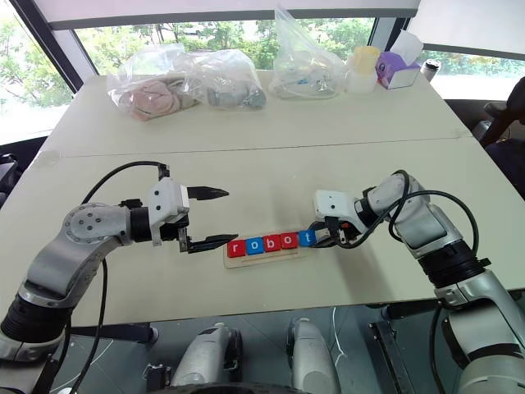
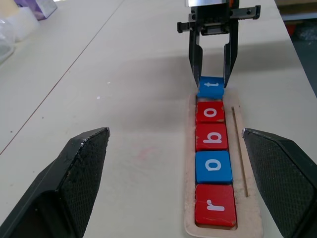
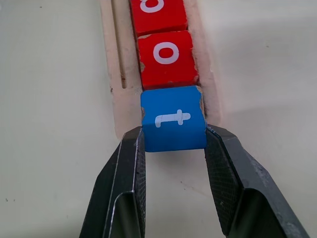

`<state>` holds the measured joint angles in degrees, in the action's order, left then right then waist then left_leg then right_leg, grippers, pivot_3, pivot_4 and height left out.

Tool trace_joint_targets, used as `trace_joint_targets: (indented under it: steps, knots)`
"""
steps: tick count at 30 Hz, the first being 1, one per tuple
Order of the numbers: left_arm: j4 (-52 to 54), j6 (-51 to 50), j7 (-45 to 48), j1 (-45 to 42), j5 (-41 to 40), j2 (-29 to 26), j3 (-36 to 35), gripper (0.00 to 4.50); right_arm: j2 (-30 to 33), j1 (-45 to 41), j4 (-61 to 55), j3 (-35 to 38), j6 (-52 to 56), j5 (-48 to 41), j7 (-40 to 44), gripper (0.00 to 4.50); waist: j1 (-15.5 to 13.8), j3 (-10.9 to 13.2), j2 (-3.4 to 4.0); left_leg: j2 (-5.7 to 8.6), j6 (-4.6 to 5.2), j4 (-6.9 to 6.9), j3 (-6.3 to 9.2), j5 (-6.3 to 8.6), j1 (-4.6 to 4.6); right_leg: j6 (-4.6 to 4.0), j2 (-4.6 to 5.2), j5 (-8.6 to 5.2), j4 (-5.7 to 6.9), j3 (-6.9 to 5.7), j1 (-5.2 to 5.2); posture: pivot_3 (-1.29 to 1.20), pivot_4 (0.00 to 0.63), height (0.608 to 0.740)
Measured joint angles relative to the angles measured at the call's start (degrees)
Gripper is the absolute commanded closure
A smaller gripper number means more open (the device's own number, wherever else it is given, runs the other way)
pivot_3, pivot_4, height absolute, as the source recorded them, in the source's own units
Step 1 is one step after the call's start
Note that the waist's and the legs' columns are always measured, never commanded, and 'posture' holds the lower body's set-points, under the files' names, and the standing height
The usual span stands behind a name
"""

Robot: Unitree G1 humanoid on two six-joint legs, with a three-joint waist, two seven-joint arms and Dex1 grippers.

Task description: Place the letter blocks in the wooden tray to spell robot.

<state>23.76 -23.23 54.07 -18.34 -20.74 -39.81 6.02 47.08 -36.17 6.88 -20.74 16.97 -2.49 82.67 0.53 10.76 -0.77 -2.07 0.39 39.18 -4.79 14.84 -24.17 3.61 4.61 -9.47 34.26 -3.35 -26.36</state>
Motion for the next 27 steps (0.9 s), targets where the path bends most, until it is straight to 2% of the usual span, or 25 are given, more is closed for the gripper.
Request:
trace_joint_targets:
  steps: [27]
  knots:
    - [1.2,-0.3,-0.6,0.8,0.0,0.0,0.0,0.0,-2.9,-1.0,0.3,-0.8,-0.8,1.6,0.3,3.4,0.0,0.0,0.0,0.0,0.0,0.0,0.0,0.0,0.02,-0.16,-0.01,0.1,0.02,0.0,0.01,0.0,0.15,0.74]
